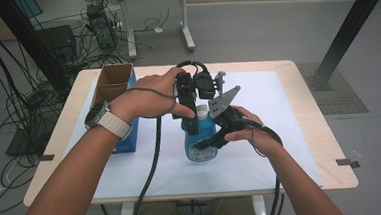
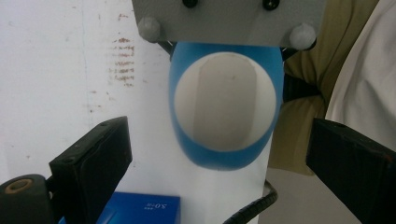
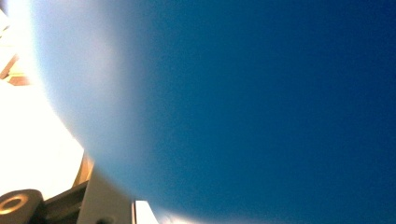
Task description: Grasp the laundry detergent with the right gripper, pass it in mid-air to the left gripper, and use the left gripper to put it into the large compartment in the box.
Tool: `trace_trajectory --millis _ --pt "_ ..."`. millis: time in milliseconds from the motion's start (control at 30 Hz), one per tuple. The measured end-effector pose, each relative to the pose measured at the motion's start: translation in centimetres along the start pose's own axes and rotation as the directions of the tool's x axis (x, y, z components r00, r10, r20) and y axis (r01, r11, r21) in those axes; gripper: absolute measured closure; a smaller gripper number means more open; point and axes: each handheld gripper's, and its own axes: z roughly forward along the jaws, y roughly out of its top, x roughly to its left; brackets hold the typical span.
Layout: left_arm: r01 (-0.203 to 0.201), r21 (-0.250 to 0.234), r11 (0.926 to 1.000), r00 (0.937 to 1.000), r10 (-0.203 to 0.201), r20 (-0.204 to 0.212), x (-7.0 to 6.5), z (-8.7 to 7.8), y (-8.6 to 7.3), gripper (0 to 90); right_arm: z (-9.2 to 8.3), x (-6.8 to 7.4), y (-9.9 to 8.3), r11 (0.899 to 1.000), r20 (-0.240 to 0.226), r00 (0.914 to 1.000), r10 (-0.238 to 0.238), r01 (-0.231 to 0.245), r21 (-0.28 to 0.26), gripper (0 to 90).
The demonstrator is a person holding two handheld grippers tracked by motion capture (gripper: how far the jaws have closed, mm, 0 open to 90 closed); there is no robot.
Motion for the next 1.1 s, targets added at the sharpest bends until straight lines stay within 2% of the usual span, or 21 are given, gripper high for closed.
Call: trace_trajectory --millis 1100 --pt "0.004 -0.028 0.9996 1.0000 -0.004 -0.005 0.00 0.21 0.03 7.6 0.13 0.02 0.07 1.000 -0.008 1.0000 0.003 -0.003 -0.003 43.7"
